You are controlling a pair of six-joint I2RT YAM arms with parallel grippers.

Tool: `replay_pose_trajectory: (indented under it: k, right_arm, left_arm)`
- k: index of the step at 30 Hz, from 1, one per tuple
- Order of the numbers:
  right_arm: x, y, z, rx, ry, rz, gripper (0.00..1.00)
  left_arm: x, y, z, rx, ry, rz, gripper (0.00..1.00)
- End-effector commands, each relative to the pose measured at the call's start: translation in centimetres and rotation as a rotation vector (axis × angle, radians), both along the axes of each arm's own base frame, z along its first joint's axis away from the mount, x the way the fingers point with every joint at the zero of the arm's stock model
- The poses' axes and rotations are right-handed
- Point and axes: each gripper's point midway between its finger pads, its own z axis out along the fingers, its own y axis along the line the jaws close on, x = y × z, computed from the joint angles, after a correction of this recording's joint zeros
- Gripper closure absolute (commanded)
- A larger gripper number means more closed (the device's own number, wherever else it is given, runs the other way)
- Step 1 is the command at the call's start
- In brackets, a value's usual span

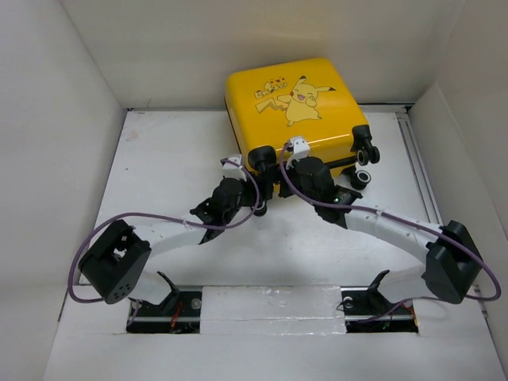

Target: Pack the luggage

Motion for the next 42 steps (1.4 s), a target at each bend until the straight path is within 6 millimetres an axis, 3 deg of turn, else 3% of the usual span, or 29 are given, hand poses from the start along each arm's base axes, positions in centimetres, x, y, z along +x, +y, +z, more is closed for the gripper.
replay_pose_trajectory:
  k: [1, 4, 8, 11, 16, 22, 25, 28, 31, 36, 38, 40, 42]
  right_arm:
    - [0.7, 1.6, 2.5, 0.048, -0.038, 0.040, 0.03]
    - [0.9, 1.7, 2.3, 0.034, -0.036, 0.043, 0.04]
    - [1.0, 1.5, 2.3, 0.036, -0.033, 0.045, 0.07]
    - [1.0, 1.7, 2.7, 0.049, -0.033, 0.065, 0.17]
    - [1.0, 1.9, 3.2, 0.063, -0.034, 0.087, 0.13]
    - [1.1, 1.8, 3.7, 0.066, -0.030, 0.095, 0.12]
    - [0.8, 2.0, 3.7, 0.071, -0.026, 0.113, 0.12]
    - [0.8, 2.2, 2.9, 0.039, -0.004, 0.125, 0.10]
    - [1.2, 2.5, 2.1, 0.001, 0.024, 0.129, 0.06]
    - [2.7, 3.2, 2.6, -0.037, 0.018, 0.089, 0.02]
    - [3.2, 3.1, 1.7, -0.069, 0.044, 0.071, 0.02]
    - [3.9, 3.0, 1.7, -0.101, 0.041, 0.023, 0.07]
    - [4.4, 2.2, 1.0, -0.151, 0.031, -0.034, 0.19]
  left_arm:
    - [1.5, -0.9, 2.6, -0.040, -0.086, 0.018, 0.56]
    - [2.1, -0.9, 3.3, -0.060, -0.116, 0.042, 0.57]
    - [2.9, -0.4, 2.6, -0.049, -0.124, 0.092, 0.63]
    - [3.5, 0.1, 3.0, -0.061, -0.152, 0.139, 0.67]
    - [4.0, 0.2, 3.1, -0.095, -0.189, 0.165, 0.75]
    - [4.5, 0.4, 2.0, -0.063, -0.197, 0.199, 1.00]
    - [4.1, 0.8, 1.2, -0.036, -0.191, 0.212, 1.00]
    - [3.9, 1.3, 2.3, -0.047, -0.213, 0.220, 1.00]
    - [3.2, 2.3, 1.6, -0.037, -0.208, 0.230, 1.00]
    - [3.0, 2.5, 1.6, -0.037, -0.208, 0.230, 1.00]
    - [3.0, 2.5, 1.6, -0.037, -0.208, 0.230, 1.00]
    - [3.0, 2.5, 1.6, -0.037, -0.208, 0.230, 1.00]
    - [3.1, 2.7, 1.6, -0.026, -0.212, 0.237, 1.00]
